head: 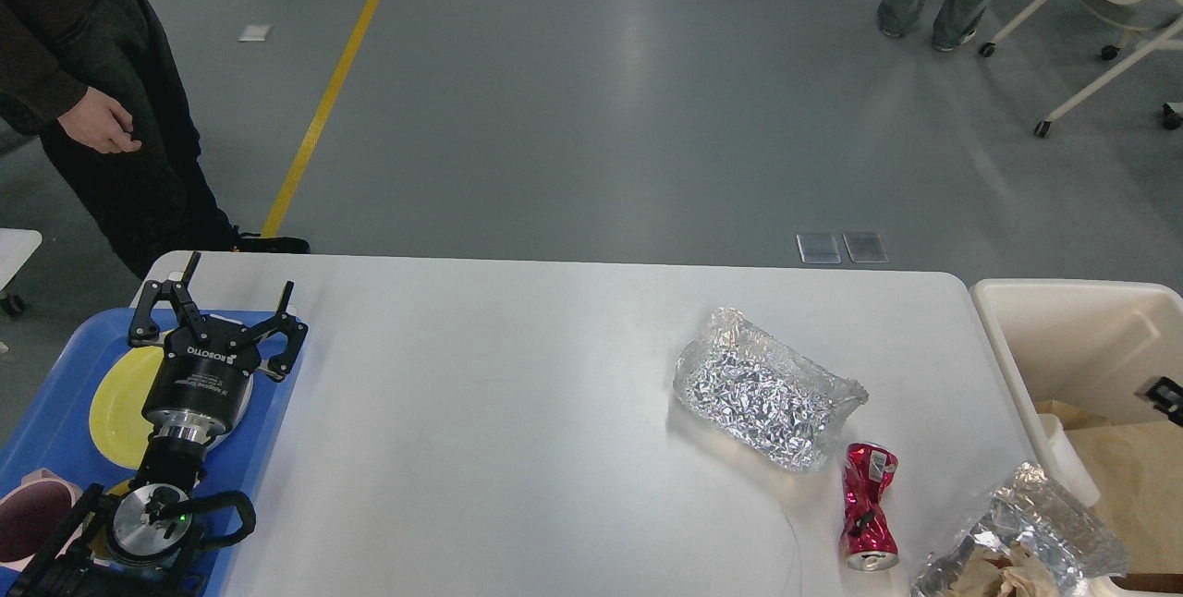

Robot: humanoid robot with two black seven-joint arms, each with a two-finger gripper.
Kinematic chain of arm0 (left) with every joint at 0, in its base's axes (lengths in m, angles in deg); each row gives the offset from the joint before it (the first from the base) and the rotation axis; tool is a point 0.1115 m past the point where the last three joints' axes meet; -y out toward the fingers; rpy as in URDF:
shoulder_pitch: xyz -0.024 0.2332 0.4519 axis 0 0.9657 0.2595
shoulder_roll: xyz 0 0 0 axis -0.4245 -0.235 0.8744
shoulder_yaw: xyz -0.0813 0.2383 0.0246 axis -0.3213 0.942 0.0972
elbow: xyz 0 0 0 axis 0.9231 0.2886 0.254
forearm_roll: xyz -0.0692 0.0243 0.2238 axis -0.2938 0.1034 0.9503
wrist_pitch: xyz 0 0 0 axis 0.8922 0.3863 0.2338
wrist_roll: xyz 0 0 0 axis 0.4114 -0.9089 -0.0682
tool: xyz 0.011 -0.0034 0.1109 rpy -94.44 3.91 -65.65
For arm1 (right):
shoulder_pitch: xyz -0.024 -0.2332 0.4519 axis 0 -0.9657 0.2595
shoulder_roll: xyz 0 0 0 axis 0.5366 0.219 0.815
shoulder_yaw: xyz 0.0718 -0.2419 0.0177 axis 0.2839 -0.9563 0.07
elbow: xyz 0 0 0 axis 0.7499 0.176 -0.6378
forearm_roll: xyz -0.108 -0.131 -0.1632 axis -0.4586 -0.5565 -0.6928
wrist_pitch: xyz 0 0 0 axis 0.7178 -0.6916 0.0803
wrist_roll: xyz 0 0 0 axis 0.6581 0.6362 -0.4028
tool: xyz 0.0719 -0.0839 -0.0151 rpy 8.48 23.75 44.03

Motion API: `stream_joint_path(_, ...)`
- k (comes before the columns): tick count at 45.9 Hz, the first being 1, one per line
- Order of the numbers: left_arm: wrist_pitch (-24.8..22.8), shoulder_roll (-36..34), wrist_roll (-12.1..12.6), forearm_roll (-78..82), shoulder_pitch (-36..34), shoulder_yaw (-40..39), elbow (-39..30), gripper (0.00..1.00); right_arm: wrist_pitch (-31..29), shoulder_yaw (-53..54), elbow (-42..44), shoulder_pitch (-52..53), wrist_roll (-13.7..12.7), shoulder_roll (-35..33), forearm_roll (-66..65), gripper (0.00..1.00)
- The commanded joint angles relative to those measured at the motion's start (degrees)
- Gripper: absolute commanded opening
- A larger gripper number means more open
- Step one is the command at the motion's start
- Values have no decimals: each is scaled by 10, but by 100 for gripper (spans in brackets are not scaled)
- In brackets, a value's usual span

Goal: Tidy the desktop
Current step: 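Open the right gripper to drop the cup into the bin, then move the right gripper over the crumpled silver foil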

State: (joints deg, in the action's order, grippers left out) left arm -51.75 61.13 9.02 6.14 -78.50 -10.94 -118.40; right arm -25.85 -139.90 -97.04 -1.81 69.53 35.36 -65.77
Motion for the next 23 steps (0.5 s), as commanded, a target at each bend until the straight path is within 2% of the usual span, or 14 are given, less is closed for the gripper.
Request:
stream_joint_path(1, 0, 0, 0, 0, 0, 0, 0, 96, -62, -36, -63, 137, -1, -3, -80, 100)
stream_joint_path(10, 0, 0, 0, 0, 0, -1, 0, 96, -182, -89, -218, 334, -3, 29, -142, 100)
stream_joint_path(17, 0, 0, 0, 0, 0, 0, 0, 96, -280, -161, -326, 498, -3, 126, -141, 100)
stream_joint_path(23, 0, 0, -1, 0, 0, 0, 0, 96, -385, -165, -397, 634, -3, 200, -138, 100)
